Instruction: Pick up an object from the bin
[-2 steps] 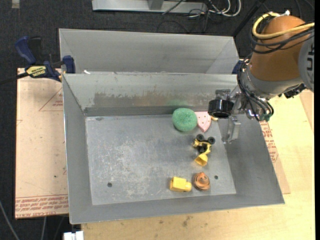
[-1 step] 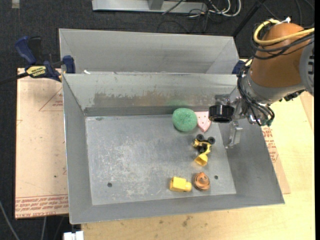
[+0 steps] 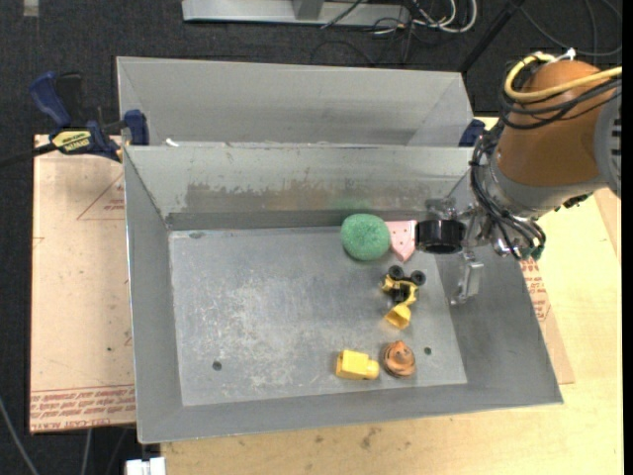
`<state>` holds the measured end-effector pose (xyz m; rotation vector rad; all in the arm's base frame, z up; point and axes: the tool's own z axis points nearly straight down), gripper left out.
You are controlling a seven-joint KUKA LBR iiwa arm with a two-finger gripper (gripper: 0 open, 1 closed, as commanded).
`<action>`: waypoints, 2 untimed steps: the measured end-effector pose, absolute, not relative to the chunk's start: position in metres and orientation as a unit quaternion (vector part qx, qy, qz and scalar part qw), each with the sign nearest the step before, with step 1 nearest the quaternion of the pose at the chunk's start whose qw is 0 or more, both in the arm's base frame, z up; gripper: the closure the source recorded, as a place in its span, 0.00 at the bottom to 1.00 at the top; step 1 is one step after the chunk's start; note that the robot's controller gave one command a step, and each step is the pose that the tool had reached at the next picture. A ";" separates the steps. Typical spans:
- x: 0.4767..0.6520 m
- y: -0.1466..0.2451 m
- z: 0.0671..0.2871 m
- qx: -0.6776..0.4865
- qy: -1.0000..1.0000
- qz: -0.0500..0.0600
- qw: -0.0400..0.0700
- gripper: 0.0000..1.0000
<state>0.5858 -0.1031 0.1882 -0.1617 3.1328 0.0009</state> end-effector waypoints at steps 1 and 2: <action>0.575 -0.095 0.182 -0.129 0.992 0.001 -0.002 0.00; 0.562 -0.083 0.137 -0.172 0.985 0.000 0.003 0.00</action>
Offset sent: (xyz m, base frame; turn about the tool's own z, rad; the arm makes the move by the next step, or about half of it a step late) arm -0.0313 0.0236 -0.0709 -0.2371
